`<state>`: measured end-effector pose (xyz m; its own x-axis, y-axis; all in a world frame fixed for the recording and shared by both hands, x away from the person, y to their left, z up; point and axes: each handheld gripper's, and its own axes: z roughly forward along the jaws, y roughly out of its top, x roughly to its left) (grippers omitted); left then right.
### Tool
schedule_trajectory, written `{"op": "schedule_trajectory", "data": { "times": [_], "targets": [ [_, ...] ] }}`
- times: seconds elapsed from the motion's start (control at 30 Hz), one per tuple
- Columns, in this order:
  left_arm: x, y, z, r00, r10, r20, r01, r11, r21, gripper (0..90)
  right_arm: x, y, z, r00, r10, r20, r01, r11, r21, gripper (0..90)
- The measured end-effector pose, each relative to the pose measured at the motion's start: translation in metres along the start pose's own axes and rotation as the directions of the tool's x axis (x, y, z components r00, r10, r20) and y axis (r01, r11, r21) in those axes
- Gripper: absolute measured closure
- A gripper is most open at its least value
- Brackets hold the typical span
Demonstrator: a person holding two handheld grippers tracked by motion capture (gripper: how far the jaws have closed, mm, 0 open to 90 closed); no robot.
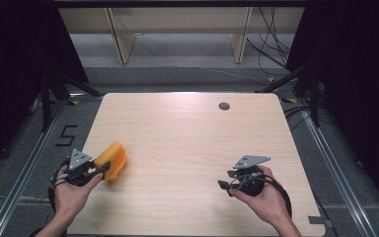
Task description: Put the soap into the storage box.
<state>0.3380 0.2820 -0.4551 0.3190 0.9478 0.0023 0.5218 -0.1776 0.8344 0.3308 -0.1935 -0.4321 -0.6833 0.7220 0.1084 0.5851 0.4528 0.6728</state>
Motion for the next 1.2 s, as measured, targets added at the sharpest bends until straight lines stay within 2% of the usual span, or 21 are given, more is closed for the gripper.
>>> {"op": "schedule_trajectory", "data": {
  "times": [0.07,0.23,0.27,0.4,0.53,0.6,0.73,0.8,0.87,0.9,0.93,1.0,1.03,1.07,1.1,1.13,1.17,1.2],
  "targets": [
    [-0.001,0.001,-0.004,0.9999,0.009,-0.007,-0.009,1.0,-0.001,57.2,-0.001,-0.001,0.0,0.9999,-0.016,0.004,0.016,1.0,-0.007,49.1],
    [-0.001,0.001,-0.011,0.9996,-0.003,-0.027,0.003,1.0,0.0,57.7,-0.002,-0.001,0.001,0.9999,-0.016,0.002,0.016,1.0,-0.003,49.1],
    [-0.001,0.0,-0.011,0.9997,-0.004,-0.024,0.004,1.0,0.004,57.9,-0.001,-0.001,0.0,1.0,-0.004,-0.003,0.004,1.0,0.003,49.1],
    [-0.002,0.0,-0.012,0.9997,0.013,-0.022,-0.013,0.9999,0.011,57.3,-0.002,-0.002,0.001,0.9998,-0.017,0.004,0.017,1.0,0.0,48.9],
    [-0.001,0.0,-0.017,0.9997,0.006,-0.024,-0.007,0.9997,-0.022,49.4,-0.002,-0.002,0.0,0.9998,-0.018,-0.007,0.018,1.0,-0.003,48.6],
    [-0.001,-0.001,-0.02,0.9998,-0.002,-0.018,0.001,0.9989,-0.048,42.9,-0.001,-0.002,-0.001,1.0,0.008,-0.001,-0.008,1.0,0.01,48.4],
    [-0.002,-0.005,-0.031,1.0,-0.007,-0.002,0.007,0.9981,-0.062,31.8,-0.001,-0.003,-0.001,0.9999,0.011,-0.001,-0.011,1.0,0.007,48.0],
    [-0.003,-0.008,-0.038,0.9999,-0.012,0.007,0.013,0.9966,-0.081,28.6,-0.005,-0.004,0.0,0.9992,-0.038,-0.014,0.038,0.999,-0.014,47.8],
    [-0.003,-0.011,-0.045,0.9998,-0.009,0.015,0.01,0.9954,-0.095,27.0,-0.002,-0.005,-0.002,0.9999,0.011,0.0,-0.011,1.0,0.003,47.5],
    [-0.001,-0.013,-0.048,0.9998,-0.004,0.021,0.006,0.9958,-0.091,26.1,-0.004,-0.006,-0.002,1.0,-0.003,0.001,0.003,1.0,-0.005,47.5],
    [0.0,-0.016,-0.051,0.9995,-0.011,0.029,0.013,0.9962,-0.086,25.1,-0.003,-0.007,-0.003,0.9999,0.017,0.001,-0.017,1.0,0.003,47.3],
    [0.006,-0.02,-0.054,0.9977,-0.048,0.049,0.051,0.9956,-0.078,24.2,-0.006,-0.01,-0.004,0.9998,0.017,0.005,-0.017,1.0,-0.002,47.2],
    [0.011,-0.023,-0.056,0.9971,-0.062,0.044,0.065,0.9952,-0.073,23.5,-0.006,-0.012,-0.006,0.9995,0.031,0.002,-0.031,1.0,0.0,47.2],
    [0.013,-0.025,-0.057,0.9936,-0.102,0.049,0.106,0.9915,-0.076,23.0,-0.007,-0.015,-0.007,0.9993,0.038,0.004,-0.038,0.999,-0.005,47.2],
    [0.017,-0.025,-0.057,0.9914,-0.114,0.065,0.119,0.9892,-0.084,22.9,-0.009,-0.018,-0.007,0.9995,0.028,0.013,-0.028,0.999,-0.019,47.2],
    [0.019,-0.026,-0.058,0.992,-0.106,0.068,0.112,0.99,-0.086,22.5,-0.01,-0.021,-0.007,0.9993,0.037,0.009,-0.036,0.998,-0.043,47.1],
    [0.02,-0.026,-0.058,0.9937,-0.092,0.065,0.097,0.9922,-0.079,22.5,-0.012,-0.024,-0.009,0.9996,0.021,0.02,-0.02,0.999,-0.049,47.1],
    [0.021,-0.027,-0.056,0.9947,-0.072,0.074,0.078,0.9929,-0.09,22.5,-0.013,-0.026,-0.01,0.9993,0.028,0.026,-0.027,0.999,-0.042,46.9]
  ]
}}
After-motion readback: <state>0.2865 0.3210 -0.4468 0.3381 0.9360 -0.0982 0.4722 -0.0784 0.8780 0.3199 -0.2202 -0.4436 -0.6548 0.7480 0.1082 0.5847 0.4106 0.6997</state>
